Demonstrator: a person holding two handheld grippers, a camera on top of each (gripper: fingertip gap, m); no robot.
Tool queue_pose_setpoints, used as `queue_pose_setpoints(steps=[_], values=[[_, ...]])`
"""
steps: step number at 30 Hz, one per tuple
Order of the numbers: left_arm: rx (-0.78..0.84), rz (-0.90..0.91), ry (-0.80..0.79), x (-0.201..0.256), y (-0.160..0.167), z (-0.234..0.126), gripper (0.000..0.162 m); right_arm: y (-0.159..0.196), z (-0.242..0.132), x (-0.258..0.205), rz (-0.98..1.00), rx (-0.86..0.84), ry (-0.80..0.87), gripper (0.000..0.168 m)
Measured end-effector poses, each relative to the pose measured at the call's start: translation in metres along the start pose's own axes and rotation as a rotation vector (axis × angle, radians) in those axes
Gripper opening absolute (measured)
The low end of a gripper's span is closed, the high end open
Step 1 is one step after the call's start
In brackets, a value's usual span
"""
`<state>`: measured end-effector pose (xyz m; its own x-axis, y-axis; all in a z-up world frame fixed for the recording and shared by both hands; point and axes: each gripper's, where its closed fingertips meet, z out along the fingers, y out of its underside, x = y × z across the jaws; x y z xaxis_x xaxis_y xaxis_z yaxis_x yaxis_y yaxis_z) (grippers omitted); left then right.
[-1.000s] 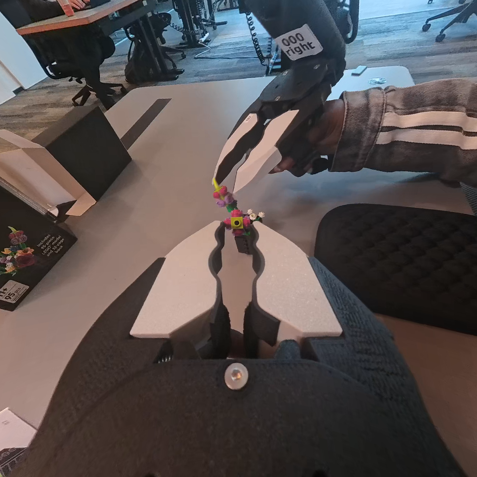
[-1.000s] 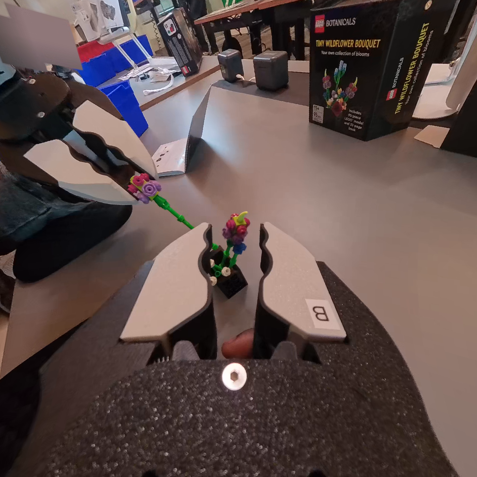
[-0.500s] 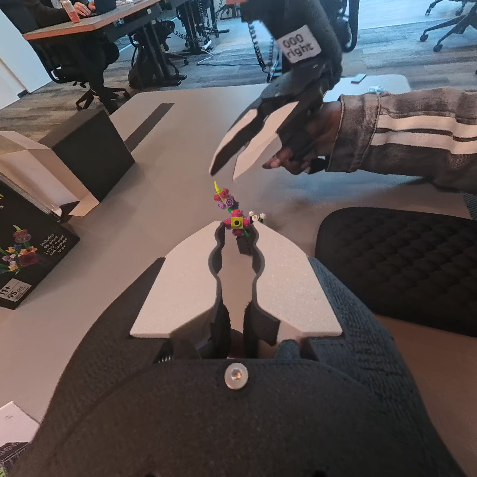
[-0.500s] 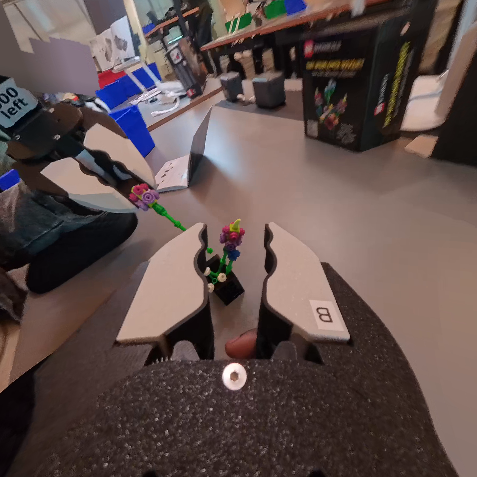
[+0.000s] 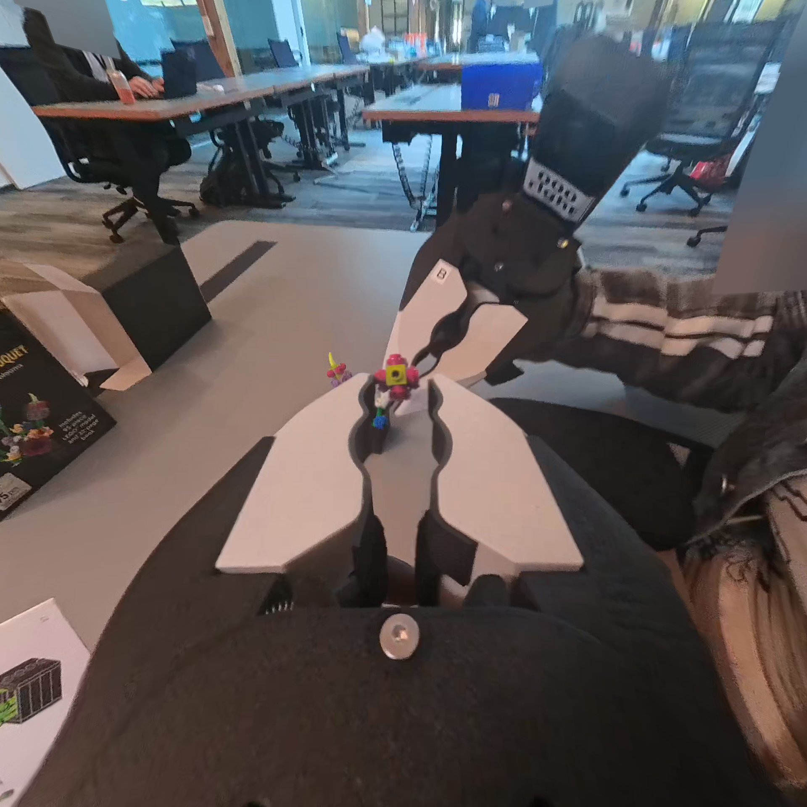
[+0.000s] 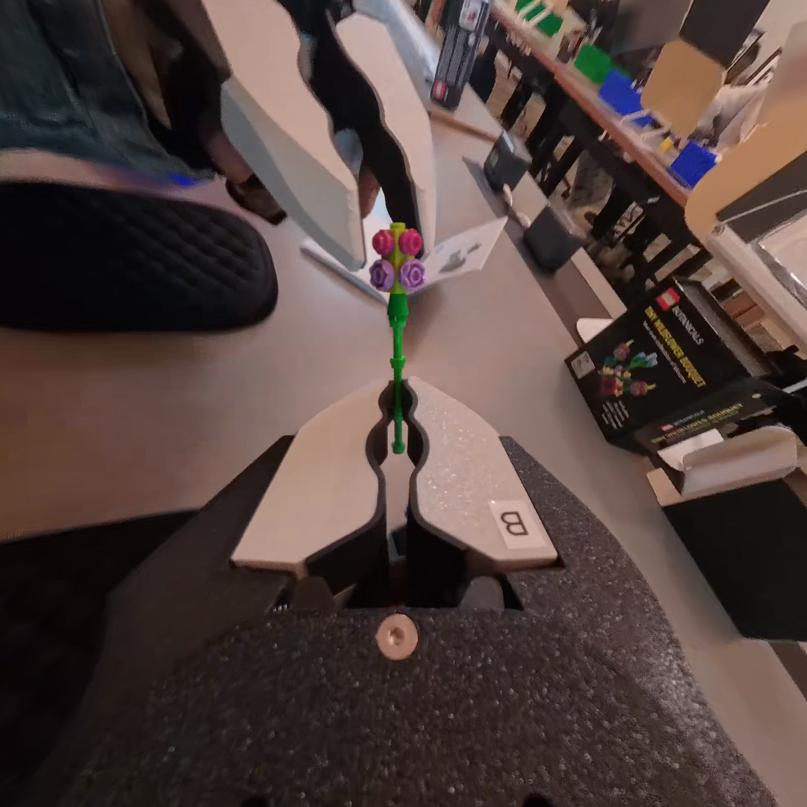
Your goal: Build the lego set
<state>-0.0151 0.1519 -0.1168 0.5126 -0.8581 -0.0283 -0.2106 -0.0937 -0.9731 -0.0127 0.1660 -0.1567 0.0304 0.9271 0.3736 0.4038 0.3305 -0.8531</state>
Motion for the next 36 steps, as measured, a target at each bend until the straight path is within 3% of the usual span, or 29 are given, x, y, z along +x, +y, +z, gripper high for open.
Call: queue_pose_setpoints(steps=[4, 6, 8, 11, 22, 27, 30, 33, 36], values=[[0.251, -0.086, -0.052, 0.005, -0.031, -0.033, 0.039, -0.042, -0.002, -0.013, 0.317, 0.260, -0.067, 0.002], [0.466, -0.203, -0.083, 0.005, -0.044, -0.053, 0.038, -0.064, -0.004, -0.020, 0.500, 0.408, -0.118, 0.002], [0.582, -0.319, -0.044, 0.011, -0.045, -0.064, 0.035, -0.077, -0.001, -0.029, 0.627, 0.484, -0.166, 0.002], [0.557, -0.377, -0.020, 0.020, -0.032, -0.064, 0.027, -0.088, 0.007, -0.044, 0.673, 0.508, -0.210, 0.003], [0.519, -0.328, -0.058, 0.027, -0.020, -0.077, 0.011, -0.093, 0.030, -0.074, 0.634, 0.440, -0.241, 0.003], [0.418, -0.325, -0.075, 0.033, -0.015, -0.096, 0.035, -0.088, 0.021, -0.062, 0.621, 0.452, -0.193, 0.002], [0.179, -0.164, -0.286, 0.025, -0.005, -0.159, 0.042, -0.070, 0.012, -0.046, 0.605, 0.420, -0.118, 0.002], [-0.061, 0.002, -0.691, -0.003, 0.005, -0.269, 0.042, -0.055, 0.008, -0.034, 0.596, 0.390, -0.083, 0.002], [-0.319, -0.057, -0.855, -0.015, 0.035, -0.347, 0.041, -0.043, 0.009, -0.027, 0.574, 0.353, -0.050, 0.002]])
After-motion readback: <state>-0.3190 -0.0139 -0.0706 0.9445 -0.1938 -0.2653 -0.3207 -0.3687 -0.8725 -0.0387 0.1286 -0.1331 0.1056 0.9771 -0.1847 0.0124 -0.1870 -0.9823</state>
